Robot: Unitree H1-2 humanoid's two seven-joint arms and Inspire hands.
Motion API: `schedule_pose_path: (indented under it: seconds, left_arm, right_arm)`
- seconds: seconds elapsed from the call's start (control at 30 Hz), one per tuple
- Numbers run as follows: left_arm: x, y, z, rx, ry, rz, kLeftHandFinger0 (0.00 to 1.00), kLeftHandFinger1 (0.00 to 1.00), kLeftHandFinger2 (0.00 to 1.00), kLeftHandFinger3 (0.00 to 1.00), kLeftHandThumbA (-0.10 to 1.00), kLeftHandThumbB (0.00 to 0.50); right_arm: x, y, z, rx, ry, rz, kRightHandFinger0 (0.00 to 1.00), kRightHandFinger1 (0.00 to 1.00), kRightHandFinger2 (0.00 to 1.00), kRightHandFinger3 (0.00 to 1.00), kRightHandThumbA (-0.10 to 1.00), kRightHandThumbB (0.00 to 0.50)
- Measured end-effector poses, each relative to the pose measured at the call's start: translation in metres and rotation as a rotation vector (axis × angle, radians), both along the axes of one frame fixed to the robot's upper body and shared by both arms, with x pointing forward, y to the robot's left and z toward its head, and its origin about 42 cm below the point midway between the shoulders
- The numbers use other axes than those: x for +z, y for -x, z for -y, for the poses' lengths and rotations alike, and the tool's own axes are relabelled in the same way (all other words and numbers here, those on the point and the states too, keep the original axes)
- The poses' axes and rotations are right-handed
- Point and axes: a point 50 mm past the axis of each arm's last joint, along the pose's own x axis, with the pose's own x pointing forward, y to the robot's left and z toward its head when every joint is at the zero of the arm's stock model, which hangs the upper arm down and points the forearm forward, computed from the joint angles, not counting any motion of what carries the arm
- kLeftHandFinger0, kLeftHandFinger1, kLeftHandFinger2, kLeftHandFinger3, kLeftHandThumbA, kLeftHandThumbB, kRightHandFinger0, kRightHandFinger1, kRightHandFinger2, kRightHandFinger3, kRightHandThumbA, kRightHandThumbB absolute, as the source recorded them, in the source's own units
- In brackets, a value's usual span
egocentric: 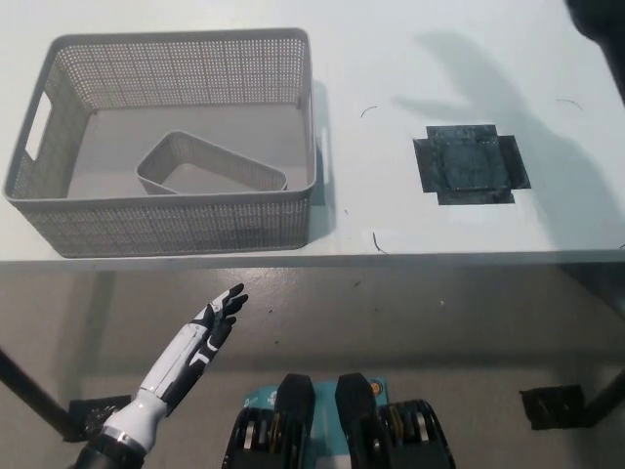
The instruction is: Use the right hand to pick up a small rectangular container and put it into a bigger container on the left side
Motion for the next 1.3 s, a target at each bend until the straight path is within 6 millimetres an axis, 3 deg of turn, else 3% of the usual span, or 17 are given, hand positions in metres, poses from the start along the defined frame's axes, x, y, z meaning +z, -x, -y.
schedule_pose_path:
  seconds: [0.03,0.17,0.23,0.3,0.37,0.43,0.57,0.6,0.73,0.8,0.83,0.93,1.0,1.03,1.17,1.27,1.3]
  left_arm:
    - [-0.001,0.000,0.000,0.001,0.000,-0.002,1.00,1.00,1.00,1.00,1.00,0.280]
    - [-0.003,0.000,-0.001,0.003,-0.002,-0.013,1.00,1.00,1.00,1.00,1.00,0.266]
    - [-0.006,0.000,-0.001,0.005,-0.003,-0.023,1.00,1.00,1.00,1.00,1.00,0.268]
    - [-0.007,0.001,-0.001,0.006,-0.003,-0.028,1.00,1.00,1.00,1.00,1.00,0.271]
    - [-0.008,0.001,-0.001,0.007,-0.003,-0.029,1.00,1.00,1.00,1.00,1.00,0.275]
    - [-0.008,0.001,-0.001,0.007,-0.002,-0.031,1.00,1.00,1.00,1.00,1.00,0.272]
    - [-0.008,0.001,0.000,0.007,-0.001,-0.032,1.00,1.00,1.00,1.00,1.00,0.266]
    - [-0.009,0.001,0.000,0.007,-0.001,-0.033,1.00,1.00,1.00,1.00,1.00,0.267]
    - [-0.009,0.001,0.000,0.007,0.000,-0.034,1.00,1.00,1.00,1.00,1.00,0.269]
    - [-0.009,0.001,0.000,0.007,0.001,-0.034,1.00,1.00,1.00,1.00,1.00,0.272]
    - [-0.009,0.001,0.000,0.007,0.001,-0.034,1.00,1.00,1.00,1.00,1.00,0.276]
    - [-0.009,0.001,0.000,0.007,0.001,-0.035,1.00,1.00,1.00,1.00,1.00,0.280]
    - [-0.010,0.001,0.000,0.007,0.001,-0.037,1.00,1.00,1.00,1.00,1.00,0.276]
    - [-0.010,0.001,0.000,0.007,0.001,-0.037,1.00,1.00,1.00,1.00,1.00,0.277]
    - [-0.011,0.001,0.001,0.007,0.004,-0.039,1.00,1.00,1.00,1.00,1.00,0.276]
    - [-0.011,-0.001,0.003,0.006,0.007,-0.040,1.00,1.00,1.00,1.00,1.00,0.272]
    - [-0.011,-0.002,0.004,0.005,0.009,-0.039,1.00,1.00,1.00,1.00,1.00,0.275]
  right_arm:
    - [-0.011,0.000,0.007,-0.003,-0.010,-0.009,1.00,1.00,1.00,1.00,1.00,0.435]
    - [-0.055,0.004,0.030,-0.015,-0.042,-0.048,1.00,1.00,1.00,1.00,1.00,0.457]
    - [-0.090,0.009,0.042,-0.021,-0.058,-0.081,1.00,1.00,1.00,1.00,1.00,0.499]
    - [-0.125,0.017,0.051,-0.022,-0.072,-0.119,1.00,1.00,1.00,1.00,1.00,0.500]
    - [-0.158,0.026,0.057,-0.023,-0.079,-0.155,1.00,1.00,1.00,1.00,0.92,0.500]
    - [-0.202,0.042,0.063,-0.020,-0.089,-0.209,1.00,1.00,1.00,1.00,0.94,0.500]
    - [-0.267,0.076,0.064,-0.007,-0.109,-0.294,1.00,1.00,1.00,1.00,1.00,0.497]
    - [-0.286,0.089,0.060,0.006,-0.118,-0.318,1.00,1.00,1.00,1.00,1.00,0.433]
    - [-0.345,0.138,0.045,0.048,-0.158,-0.406,1.00,1.00,1.00,1.00,1.00,0.452]
    - [-0.364,0.163,0.037,0.069,-0.183,-0.435,1.00,1.00,1.00,1.00,1.00,0.497]
    - [-0.375,0.180,0.033,0.081,-0.198,-0.451,1.00,1.00,1.00,1.00,1.00,0.479]
    - [-0.391,0.213,0.025,0.107,-0.224,-0.479,1.00,1.00,1.00,1.00,1.00,0.428]
    - [-0.399,0.240,0.021,0.128,-0.248,-0.488,1.00,1.00,1.00,1.00,1.00,0.274]
    - [-0.400,0.244,0.021,0.128,-0.251,-0.491,1.00,1.00,1.00,1.00,1.00,0.255]
    - [-0.391,0.281,0.019,0.163,-0.310,-0.436,1.00,1.00,1.00,1.00,1.00,0.319]
    - [-0.381,0.295,0.019,0.179,-0.396,-0.362,1.00,1.00,1.00,1.00,1.00,0.236]
    - [-0.382,0.295,0.021,0.171,-0.423,-0.350,1.00,1.00,1.00,1.00,1.00,0.230]
